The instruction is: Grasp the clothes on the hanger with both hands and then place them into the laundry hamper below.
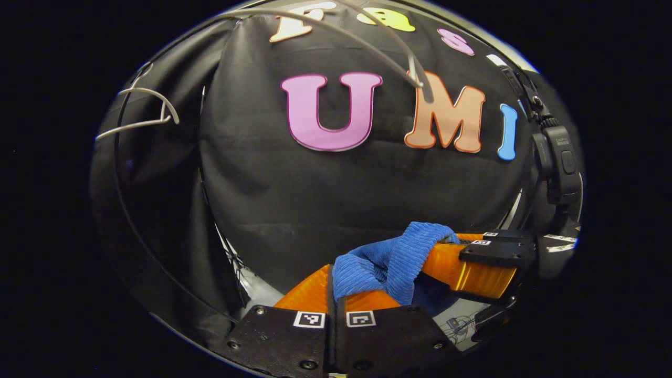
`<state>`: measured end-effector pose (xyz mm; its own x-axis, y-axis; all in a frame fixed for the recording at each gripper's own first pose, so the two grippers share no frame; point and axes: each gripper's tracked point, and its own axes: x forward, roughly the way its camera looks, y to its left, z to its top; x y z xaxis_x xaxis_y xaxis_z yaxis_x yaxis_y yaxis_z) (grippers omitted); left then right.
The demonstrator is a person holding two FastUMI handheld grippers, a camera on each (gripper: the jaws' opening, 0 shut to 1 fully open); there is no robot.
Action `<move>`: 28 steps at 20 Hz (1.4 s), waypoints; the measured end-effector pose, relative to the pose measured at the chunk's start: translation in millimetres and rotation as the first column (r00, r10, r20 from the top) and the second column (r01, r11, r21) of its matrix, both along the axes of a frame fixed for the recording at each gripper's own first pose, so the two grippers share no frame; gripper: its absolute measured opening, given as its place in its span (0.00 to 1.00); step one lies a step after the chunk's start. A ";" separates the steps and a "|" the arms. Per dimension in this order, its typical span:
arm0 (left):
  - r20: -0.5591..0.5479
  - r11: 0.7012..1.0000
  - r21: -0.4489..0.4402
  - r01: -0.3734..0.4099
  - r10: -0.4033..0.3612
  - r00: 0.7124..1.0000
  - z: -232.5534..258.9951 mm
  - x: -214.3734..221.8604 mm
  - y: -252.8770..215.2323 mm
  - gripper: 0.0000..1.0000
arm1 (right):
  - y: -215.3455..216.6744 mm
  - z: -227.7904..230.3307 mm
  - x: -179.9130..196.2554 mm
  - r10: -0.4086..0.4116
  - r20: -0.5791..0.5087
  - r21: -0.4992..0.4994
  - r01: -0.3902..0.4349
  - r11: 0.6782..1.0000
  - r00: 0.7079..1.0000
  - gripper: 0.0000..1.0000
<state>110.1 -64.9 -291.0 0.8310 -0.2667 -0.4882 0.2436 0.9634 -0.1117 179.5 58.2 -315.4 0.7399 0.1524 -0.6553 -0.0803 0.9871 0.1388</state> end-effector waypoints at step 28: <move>-0.657 0.995 0.091 -0.043 0.093 0.748 -265.6 -123.8 27.7 0.18 | -39.6 -103.3 -86.9 -0.075 -0.289 -0.059 0.061 0.996 0.954 0.18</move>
